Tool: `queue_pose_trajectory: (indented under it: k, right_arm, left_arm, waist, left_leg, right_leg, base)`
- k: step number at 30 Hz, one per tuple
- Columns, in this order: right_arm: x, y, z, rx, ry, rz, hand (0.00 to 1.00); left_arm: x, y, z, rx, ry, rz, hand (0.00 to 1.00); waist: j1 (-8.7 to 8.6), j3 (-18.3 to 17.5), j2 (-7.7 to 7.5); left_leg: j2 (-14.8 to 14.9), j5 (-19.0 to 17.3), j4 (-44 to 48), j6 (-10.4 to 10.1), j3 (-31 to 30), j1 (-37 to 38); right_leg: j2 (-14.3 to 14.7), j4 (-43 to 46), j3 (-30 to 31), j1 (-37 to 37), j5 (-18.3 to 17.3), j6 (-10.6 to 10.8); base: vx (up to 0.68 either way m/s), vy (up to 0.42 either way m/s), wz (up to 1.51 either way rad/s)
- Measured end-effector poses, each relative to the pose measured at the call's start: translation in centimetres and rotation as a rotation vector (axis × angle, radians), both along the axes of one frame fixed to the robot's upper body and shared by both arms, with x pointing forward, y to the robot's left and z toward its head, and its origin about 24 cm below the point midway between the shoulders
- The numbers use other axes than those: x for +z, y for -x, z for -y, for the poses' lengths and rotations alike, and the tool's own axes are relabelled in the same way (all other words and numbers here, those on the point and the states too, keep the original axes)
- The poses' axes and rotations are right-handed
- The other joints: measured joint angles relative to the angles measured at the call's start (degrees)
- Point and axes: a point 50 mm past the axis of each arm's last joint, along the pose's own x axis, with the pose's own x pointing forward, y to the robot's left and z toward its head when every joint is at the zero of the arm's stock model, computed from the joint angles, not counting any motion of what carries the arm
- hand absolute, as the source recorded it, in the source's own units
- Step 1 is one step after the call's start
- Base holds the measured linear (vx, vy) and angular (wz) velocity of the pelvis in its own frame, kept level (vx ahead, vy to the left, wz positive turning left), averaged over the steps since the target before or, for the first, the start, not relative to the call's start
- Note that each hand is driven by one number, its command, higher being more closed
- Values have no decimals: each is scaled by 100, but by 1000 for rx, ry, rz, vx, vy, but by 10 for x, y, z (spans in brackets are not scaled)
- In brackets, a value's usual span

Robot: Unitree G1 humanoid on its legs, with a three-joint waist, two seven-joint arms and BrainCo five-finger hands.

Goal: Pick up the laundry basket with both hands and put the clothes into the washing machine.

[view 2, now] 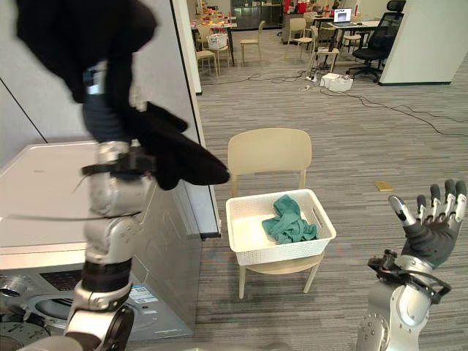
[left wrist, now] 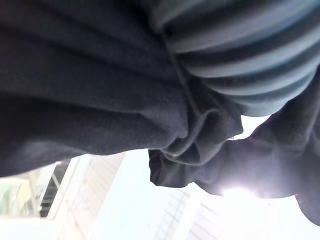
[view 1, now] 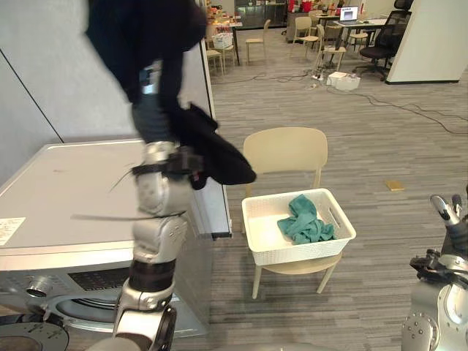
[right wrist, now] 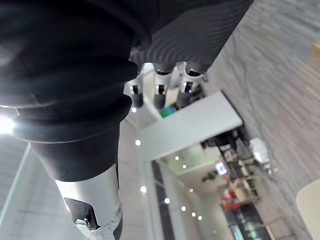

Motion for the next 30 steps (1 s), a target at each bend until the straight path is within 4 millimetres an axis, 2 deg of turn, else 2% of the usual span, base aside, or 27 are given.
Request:
queue_pose_trajectory:
  k: [5, 7, 9, 10, 12, 14, 17, 19, 22, 23, 26, 27, 29, 30]
  right_arm:
    - [-20, 15, 0, -46, -87, -52, 0]
    - [-29, 22, 0, -50, -100, -93, 0]
    - [-34, 26, 2, -65, -116, -114, 0]
    - [-38, 31, 2, -72, -126, -131, 0]
    - [-40, 35, 3, -80, -134, -144, 0]
    - [-46, 43, 1, -91, -147, -176, 0]
    - [-56, 50, -7, -80, -182, -227, 0]
    - [-64, 52, -15, -56, -214, -262, 0]
    - [-92, 53, -22, -25, -289, -371, 0]
    - [-114, 56, -28, -15, -341, -464, 0]
    - [-151, 68, -37, -7, -448, -614, 0]
    - [-177, 81, -45, -11, -523, -727, 0]
    - [-192, 92, -49, -17, -564, -802, 0]
    - [-207, 103, -54, -22, -588, -890, 0]
  left_arm:
    - [-23, 43, -48, 246, -11, -27, 100]
    - [-39, 69, -69, 365, -10, -82, 100]
    - [-51, 83, -79, 428, -7, -138, 100]
    - [-69, 101, -88, 523, -28, -239, 100]
    - [-81, 111, -92, 567, -29, -310, 100]
    - [-103, 128, -93, 603, -13, -438, 100]
    - [-120, 141, -92, 616, -7, -549, 100]
    - [-136, 146, -94, 637, -11, -638, 100]
    - [-173, 149, -95, 626, 10, -817, 100]
    - [-196, 150, -93, 605, 21, -929, 100]
    - [-232, 157, -87, 564, 69, -1098, 100]
    - [-255, 165, -84, 542, 96, -1204, 100]
    - [-269, 172, -82, 526, 113, -1268, 100]
    - [-283, 178, -79, 510, 131, -1334, 100]
  waist:
    - [12, -17, 62]
    - [129, -9, 85]
    - [192, -2, 91]
    - [250, 8, 103]
    - [302, 12, 100]
    - [375, 14, 91]
    - [500, 21, 75]
    - [510, 23, 70]
    - [520, 21, 20]
    - [528, 21, -28]
    - [593, 27, -82]
    - [621, 37, -109]
    - [632, 35, -140]
    - [636, 44, -152]
  left_leg:
    - [4, 1, 2, 0, -235, 15]
    - [10, 1, -10, -1, -287, 14]
    - [13, 1, -11, 0, -359, -4]
    - [26, 1, -10, 0, -429, -16]
    - [32, 1, -7, -1, -518, -14]
    - [49, 0, 1, 0, -647, -4]
    - [78, -39, 36, 0, -700, -17]
    - [113, -136, 187, -17, -764, -19]
    - [137, -216, 334, -31, -832, -44]
    - [143, -238, 388, -33, -852, -89]
    - [157, -274, 442, -45, -851, -102]
    - [178, -334, 545, -52, -849, -132]
    - [189, -370, 593, -60, -846, -143]
    - [204, -399, 635, -67, -833, -153]
  right_leg:
    - [-41, -6, -229, 152, -101, -18]
    - [-45, -6, -276, 176, -134, -24]
    - [-58, -7, -346, 205, -151, -24]
    - [-67, -5, -428, 237, -175, -29]
    - [-85, -5, -527, 294, -206, -26]
    - [-121, 12, -684, 388, -274, 0]
    - [-142, 92, -812, 438, -352, -6]
    - [-143, 145, -892, 531, -420, 23]
    - [-157, 310, -966, 543, -542, 4]
    - [-171, 368, -1017, 532, -584, 23]
    - [-170, 440, -1022, 507, -628, 10]
    - [-162, 481, -1024, 505, -654, 4]
    - [-158, 508, -1023, 503, -678, 0]
    - [-144, 519, -1019, 502, -689, -7]
  base:
    - [-5, -16, 24]
    - [8, -10, 13]
    - [14, -11, 20]
    - [16, -15, 27]
    - [20, -16, 29]
    - [27, -18, 36]
    - [10, -13, 23]
    - [13, -17, 20]
    - [5, -19, 15]
    - [-3, -17, 14]
    - [1, -5, 3]
    - [0, 0, 0]
    - [0, 0, 0]
    - [0, 0, 0]
